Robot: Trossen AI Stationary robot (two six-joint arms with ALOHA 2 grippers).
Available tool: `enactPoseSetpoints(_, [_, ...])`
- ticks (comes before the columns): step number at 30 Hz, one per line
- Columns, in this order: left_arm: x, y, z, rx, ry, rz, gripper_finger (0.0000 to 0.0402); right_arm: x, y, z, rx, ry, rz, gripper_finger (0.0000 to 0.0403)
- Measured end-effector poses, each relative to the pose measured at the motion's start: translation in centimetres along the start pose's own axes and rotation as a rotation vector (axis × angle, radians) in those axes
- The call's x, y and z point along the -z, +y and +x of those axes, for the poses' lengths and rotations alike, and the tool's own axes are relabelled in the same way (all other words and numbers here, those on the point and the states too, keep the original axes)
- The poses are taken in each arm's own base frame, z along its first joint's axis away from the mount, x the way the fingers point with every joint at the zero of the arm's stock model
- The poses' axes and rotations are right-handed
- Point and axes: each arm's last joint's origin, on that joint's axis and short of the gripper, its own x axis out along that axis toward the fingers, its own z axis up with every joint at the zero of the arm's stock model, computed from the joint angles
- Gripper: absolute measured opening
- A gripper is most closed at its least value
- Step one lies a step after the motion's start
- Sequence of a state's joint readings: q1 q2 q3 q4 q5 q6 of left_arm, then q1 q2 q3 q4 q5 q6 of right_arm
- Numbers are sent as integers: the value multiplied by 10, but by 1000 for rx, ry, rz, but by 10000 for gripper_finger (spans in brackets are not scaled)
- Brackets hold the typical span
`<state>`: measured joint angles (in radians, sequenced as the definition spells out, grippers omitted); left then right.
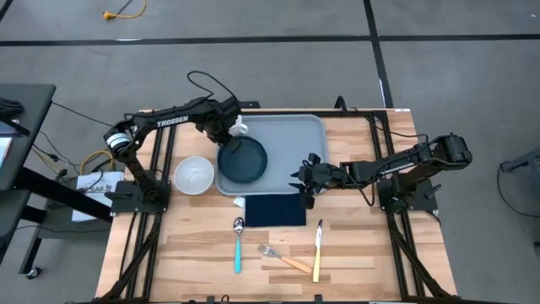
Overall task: Set up tray
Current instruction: Put the white bowl on the black plate
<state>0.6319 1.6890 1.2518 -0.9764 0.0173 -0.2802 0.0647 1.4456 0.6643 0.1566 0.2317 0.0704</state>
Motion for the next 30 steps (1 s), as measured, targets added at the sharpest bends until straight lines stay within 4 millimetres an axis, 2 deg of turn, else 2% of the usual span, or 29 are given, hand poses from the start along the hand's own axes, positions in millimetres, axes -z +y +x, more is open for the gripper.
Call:
enactPoseSetpoints(15, [-2, -1, -4, -4, -9, 53, 75, 0, 0, 0, 0, 0, 0, 134])
enactPoseSetpoints(19, [-3, -3, -20, -39, 11, 60, 75, 0, 0, 0, 0, 0, 0, 134])
enactPoseSetpoints(23, [0, -12, -46, -99, -4, 56, 75, 0, 0, 0, 0, 0, 0, 134])
enactPoseSetpoints(26, [11, -21, -62, -110, 5, 52, 75, 0, 0, 0, 1, 2, 0, 134])
enactPoseSetpoints(30, [35, -41, -79, -107, 14, 86, 75, 1, 0, 0, 1, 15, -3, 134])
